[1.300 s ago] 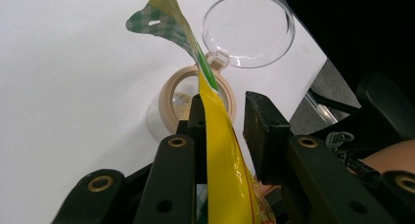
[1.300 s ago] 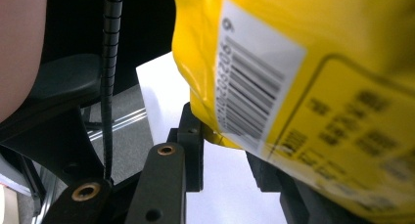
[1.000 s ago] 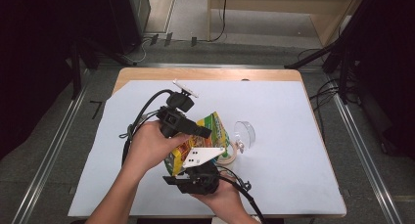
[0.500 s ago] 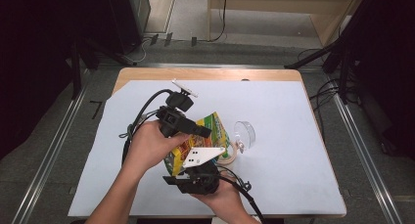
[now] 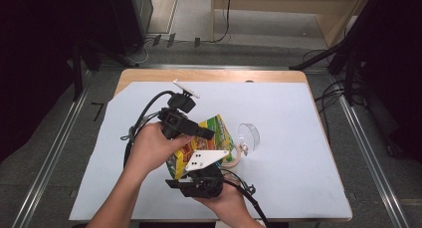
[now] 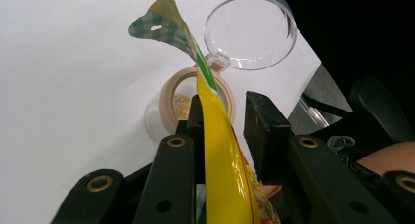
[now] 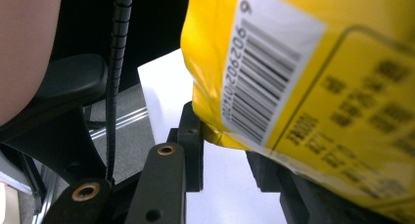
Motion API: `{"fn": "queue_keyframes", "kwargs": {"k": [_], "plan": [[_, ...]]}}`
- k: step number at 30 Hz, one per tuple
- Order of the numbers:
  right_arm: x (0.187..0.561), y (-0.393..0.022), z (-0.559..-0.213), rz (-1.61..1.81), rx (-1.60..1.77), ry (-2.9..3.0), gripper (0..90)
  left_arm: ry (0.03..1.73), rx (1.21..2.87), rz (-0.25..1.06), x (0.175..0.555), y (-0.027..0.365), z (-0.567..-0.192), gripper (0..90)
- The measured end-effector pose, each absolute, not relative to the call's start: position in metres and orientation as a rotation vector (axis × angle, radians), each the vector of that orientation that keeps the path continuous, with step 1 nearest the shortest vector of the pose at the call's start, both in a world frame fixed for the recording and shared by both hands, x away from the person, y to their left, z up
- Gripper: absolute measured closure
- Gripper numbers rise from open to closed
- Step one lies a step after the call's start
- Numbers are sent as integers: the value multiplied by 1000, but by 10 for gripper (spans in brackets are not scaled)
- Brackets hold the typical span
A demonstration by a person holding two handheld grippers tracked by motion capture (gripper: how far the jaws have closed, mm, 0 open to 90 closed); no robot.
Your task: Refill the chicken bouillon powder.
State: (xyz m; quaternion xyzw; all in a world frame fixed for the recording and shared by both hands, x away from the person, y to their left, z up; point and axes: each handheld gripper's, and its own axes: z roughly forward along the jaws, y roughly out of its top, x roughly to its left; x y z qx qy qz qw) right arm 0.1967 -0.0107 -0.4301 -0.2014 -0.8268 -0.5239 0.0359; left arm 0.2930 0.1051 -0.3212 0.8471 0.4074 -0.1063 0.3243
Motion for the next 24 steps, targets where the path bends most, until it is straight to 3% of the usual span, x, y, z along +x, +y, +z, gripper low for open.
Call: {"fn": "queue_keyframes", "kwargs": {"k": [24], "plan": [[195,-10,-429,-1612,-619,-2537,719,1070,2213,-301,294,107,-321,729]]}}
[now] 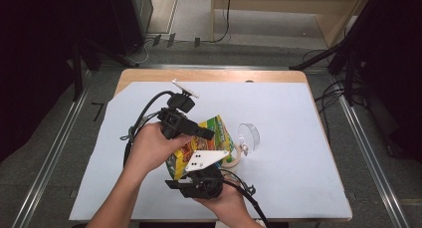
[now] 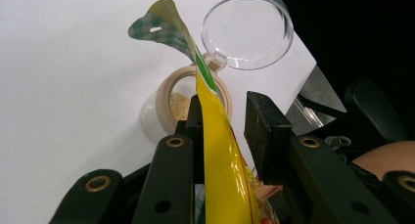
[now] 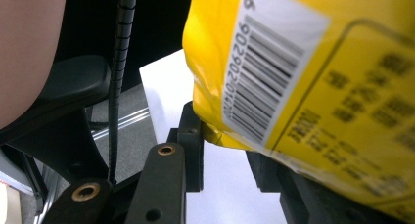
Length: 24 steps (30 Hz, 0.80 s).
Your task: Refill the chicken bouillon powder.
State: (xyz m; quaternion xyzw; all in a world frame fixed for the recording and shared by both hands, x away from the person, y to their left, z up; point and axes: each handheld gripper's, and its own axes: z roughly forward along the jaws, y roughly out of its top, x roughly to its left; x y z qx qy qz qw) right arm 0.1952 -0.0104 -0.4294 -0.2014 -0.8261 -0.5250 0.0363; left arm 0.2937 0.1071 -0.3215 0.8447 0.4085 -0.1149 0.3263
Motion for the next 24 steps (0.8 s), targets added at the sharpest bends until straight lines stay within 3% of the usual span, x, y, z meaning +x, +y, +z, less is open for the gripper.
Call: {"fn": "queue_keyframes", "kwargs": {"k": [24], "plan": [[196,-11,-435,-1602,-641,-2543,721,1058,2226,-284,289,103,-318,726]]}}
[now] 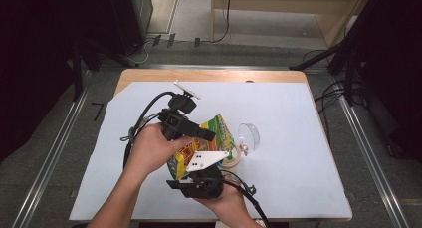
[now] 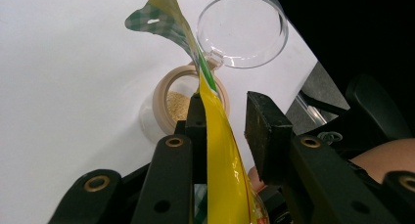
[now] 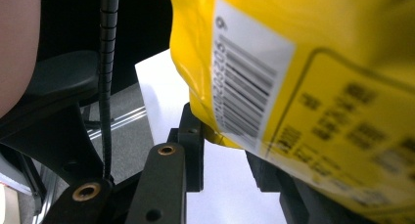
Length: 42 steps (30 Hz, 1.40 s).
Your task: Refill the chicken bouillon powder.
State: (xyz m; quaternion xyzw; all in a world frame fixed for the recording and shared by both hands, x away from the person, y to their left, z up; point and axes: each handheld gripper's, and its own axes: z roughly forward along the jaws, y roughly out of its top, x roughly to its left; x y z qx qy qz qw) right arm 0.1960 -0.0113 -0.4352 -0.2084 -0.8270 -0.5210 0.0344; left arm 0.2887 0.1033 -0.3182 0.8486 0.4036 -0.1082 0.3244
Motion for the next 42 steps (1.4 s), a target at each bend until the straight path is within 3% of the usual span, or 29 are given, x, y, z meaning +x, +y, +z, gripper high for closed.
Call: {"fn": "queue_keyframes", "kwargs": {"k": [42], "plan": [[193,-12,-426,-1611,-639,-2532,714,1081,2191,-291,297,109,-325,717]]}}
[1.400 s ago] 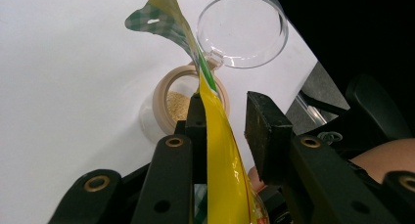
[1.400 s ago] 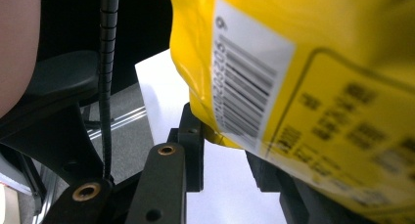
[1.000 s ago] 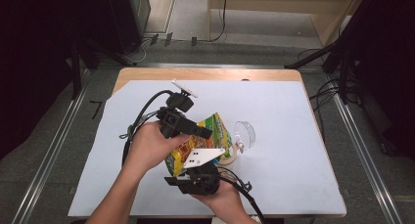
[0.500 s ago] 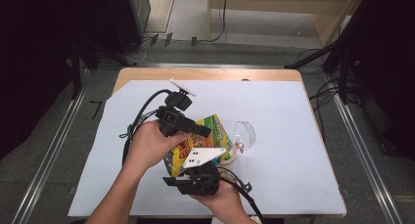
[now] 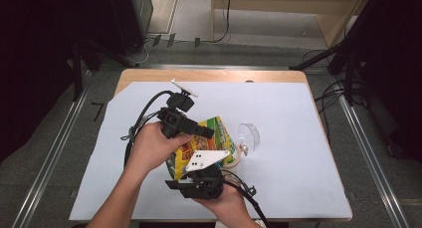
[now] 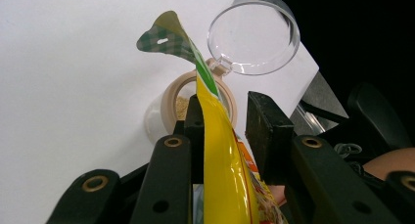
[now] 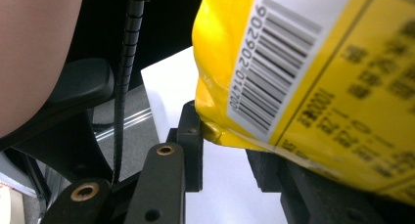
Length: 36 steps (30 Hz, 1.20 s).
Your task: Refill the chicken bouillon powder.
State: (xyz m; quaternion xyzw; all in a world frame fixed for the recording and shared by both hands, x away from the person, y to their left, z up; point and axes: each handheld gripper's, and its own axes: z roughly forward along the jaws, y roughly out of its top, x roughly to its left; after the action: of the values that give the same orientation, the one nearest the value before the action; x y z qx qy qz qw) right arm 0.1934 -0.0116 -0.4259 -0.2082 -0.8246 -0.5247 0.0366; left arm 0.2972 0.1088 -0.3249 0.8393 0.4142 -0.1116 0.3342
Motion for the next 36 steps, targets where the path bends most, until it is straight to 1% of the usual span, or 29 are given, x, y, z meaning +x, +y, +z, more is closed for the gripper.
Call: {"fn": "queue_keyframes", "kwargs": {"k": [5,36], "plan": [[190,-12,-423,-1641,-612,-2531,710,1087,2177,-303,298,111,-324,701],[193,-12,-428,-1615,-617,-2549,716,1082,2191,-293,298,109,-326,709]]}}
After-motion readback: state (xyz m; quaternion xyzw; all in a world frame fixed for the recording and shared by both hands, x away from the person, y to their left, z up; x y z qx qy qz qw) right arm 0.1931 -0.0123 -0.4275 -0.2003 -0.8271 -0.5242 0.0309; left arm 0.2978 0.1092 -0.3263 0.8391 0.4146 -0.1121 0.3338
